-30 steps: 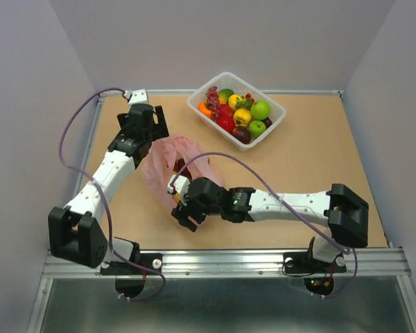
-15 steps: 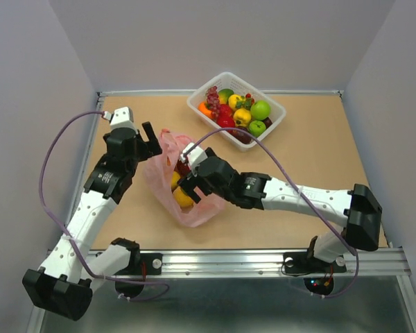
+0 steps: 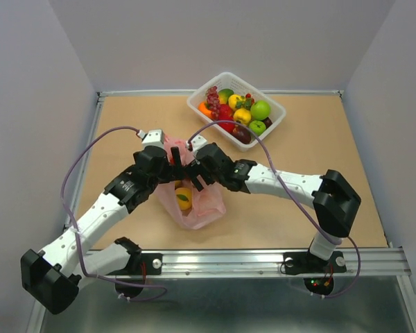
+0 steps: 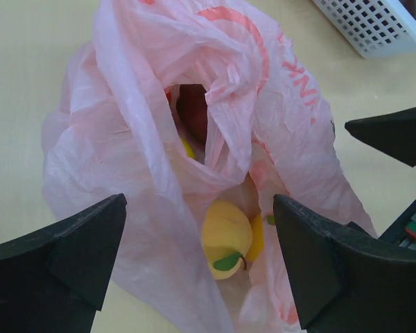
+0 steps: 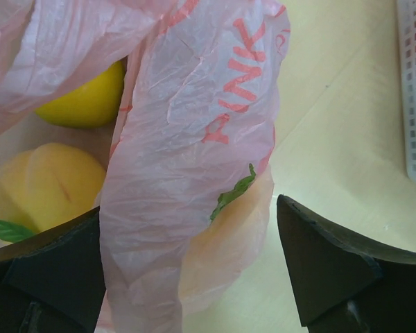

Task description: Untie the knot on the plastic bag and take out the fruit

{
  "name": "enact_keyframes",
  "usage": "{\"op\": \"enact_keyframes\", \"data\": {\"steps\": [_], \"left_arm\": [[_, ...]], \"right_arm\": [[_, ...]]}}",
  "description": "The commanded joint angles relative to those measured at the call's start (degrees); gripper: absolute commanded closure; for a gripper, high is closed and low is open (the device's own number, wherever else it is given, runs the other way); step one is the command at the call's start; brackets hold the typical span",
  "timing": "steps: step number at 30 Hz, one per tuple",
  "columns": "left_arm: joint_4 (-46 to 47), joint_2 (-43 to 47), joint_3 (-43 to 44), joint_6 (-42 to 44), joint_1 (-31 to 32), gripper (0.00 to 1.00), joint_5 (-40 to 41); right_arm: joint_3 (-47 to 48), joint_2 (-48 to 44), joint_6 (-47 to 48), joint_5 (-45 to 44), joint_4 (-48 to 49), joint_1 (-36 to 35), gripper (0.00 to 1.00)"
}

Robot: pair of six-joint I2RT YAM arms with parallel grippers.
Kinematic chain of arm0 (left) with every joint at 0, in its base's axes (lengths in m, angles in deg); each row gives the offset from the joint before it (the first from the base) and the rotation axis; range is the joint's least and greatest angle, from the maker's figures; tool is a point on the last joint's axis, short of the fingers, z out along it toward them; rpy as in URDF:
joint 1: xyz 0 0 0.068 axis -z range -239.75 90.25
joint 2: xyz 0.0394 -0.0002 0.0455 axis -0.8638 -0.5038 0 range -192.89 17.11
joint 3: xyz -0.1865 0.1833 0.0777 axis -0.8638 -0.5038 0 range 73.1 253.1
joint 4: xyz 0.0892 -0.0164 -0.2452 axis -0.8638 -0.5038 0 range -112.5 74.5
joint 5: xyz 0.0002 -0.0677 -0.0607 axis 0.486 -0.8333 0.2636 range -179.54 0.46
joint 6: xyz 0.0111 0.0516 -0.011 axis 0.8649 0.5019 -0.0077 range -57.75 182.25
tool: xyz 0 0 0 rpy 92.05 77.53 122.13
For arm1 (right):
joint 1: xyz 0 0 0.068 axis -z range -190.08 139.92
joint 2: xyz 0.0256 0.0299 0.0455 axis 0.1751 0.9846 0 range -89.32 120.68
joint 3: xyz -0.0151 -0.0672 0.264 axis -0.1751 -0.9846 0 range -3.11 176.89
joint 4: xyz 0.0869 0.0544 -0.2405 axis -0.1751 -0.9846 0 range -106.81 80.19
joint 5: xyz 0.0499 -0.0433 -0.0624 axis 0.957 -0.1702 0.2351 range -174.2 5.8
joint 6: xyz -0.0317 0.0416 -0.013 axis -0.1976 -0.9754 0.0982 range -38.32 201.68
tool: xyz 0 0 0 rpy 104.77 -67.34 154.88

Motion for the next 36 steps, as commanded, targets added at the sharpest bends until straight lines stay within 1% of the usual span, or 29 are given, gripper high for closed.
{"op": "enact_keyframes", "data": {"steps": [1,2,3,5,6,9,10,11,12,13,14,15,16,18,19,20,22,23,26,27,28,29,30,31,32,34,36], "left_arm": [[0.2,-3.3,-0.7,-4.4,0.8,0.01,6.3],[0.0,-3.7,-1.1,-5.2,0.8,0.01,8.7],[0.1,-4.4,-1.9,-6.7,0.9,0.01,9.9],[0.5,-5.3,-2.3,-7.9,0.8,0.02,11.6],[0.5,-6.6,-2.7,-8.9,0.8,0.04,12.7],[0.2,-10.0,-3.1,-10.5,0.8,0.11,14.7],[0.2,-10.9,-3.3,-12.1,0.8,0.13,15.7],[0.0,-11.3,-3.5,-12.8,0.8,0.17,17.1],[-0.2,-12.1,-3.6,-13.3,0.7,0.24,18.6],[-0.4,-12.2,-3.0,-13.6,0.5,0.28,19.0],[-0.6,-12.0,-2.9,-13.8,0.5,0.32,19.6],[-0.8,-11.6,-3.0,-14.2,0.2,0.46,21.5],[-0.9,-11.4,-3.0,-14.1,-0.4,0.53,22.1],[-1.7,-11.2,-2.7,-13.7,-1.8,0.69,22.1],[-2.0,-11.1,-2.6,-13.2,-3.5,0.81,21.8],[-2.0,-11.0,-2.7,-13.0,-4.2,0.83,21.5],[-1.6,-10.5,-3.0,-12.1,-6.0,0.9,20.4],[-1.2,-10.4,-3.2,-11.8,-6.3,0.9,20.1],[-0.9,-10.0,-2.6,-9.1,-7.2,0.92,19.3],[-0.4,-10.1,-2.3,-8.1,-7.2,0.92,18.8],[0.0,-9.9,-2.0,-7.1,-7.2,0.92,18.1],[1.3,-9.8,-1.4,-3.8,-7.2,0.92,17.1],[1.8,-9.6,-1.1,-2.6,-7.2,0.91,15.0],[2.2,-9.5,-0.6,-1.2,-7.2,0.91,14.1],[2.7,-9.4,-0.1,0.0,-7.2,0.91,13.2],[3.8,-9.0,0.5,2.9,-7.2,0.91,11.5],[5.1,-9.0,0.9,4.8,-7.3,0.9,9.4]], "right_arm": [[2.3,0.0,-2.4,1.1,3.9,0.4,0.08],[1.4,-0.3,-2.5,1.2,4.5,0.6,0.11],[0.8,-0.7,-2.8,1.0,4.8,0.9,0.19],[-0.6,-1.4,-3.0,0.9,5.5,1.2,0.27],[-2.0,-1.9,-3.1,0.9,6.2,1.6,0.37],[-5.4,-4.1,-3.4,0.8,7.6,2.5,0.56],[-6.3,-4.8,-3.5,0.6,8.0,2.8,0.68],[-7.2,-5.7,-3.6,0.3,8.3,3.0,0.74],[-8.3,-7.1,-3.7,0.0,9.0,3.7,0.79],[-10.3,-8.1,-3.9,-0.7,9.4,4.1,0.85],[-11.7,-9.0,-4.1,-0.9,9.7,4.4,0.88],[-14.2,-10.7,-4.9,-1.1,10.6,5.4,0.9],[-14.2,-11.5,-5.3,-1.1,11.0,6.1,0.9],[-18.6,-13.1,-6.7,-1.4,11.8,8.7,0.91],[-21.8,-14.2,-8.6,-2.1,12.5,10.3,0.91],[-23.3,-14.6,-9.6,-2.2,13.0,10.3,0.91],[-26.2,-15.6,-12.9,-2.2,13.3,12.6,0.91],[-28.8,-15.7,-13.8,-2.1,15.1,13.5,0.9],[-31.1,-15.7,-16.5,-1.1,15.7,14.2,0.87],[-31.6,-16.2,-16.3,0.4,15.6,14.2,0.78],[-31.7,-16.9,-15.7,1.9,15.6,14.2,0.72],[-31.8,-19.1,-15.0,3.5,15.5,14.1,0.66],[-31.7,-20.5,-13.6,5.0,15.5,14.1,0.6],[-31.0,-21.9,-13.1,6.8,15.3,14.1,0.49],[-30.5,-23.6,-12.6,10.0,14.9,14.0,0.45],[-27.5,-27.7,-11.7,13.6,14.0,13.2,0.39],[-25.0,-29.5,-11.0,14.5,11.2,11.1,0.38]]}}
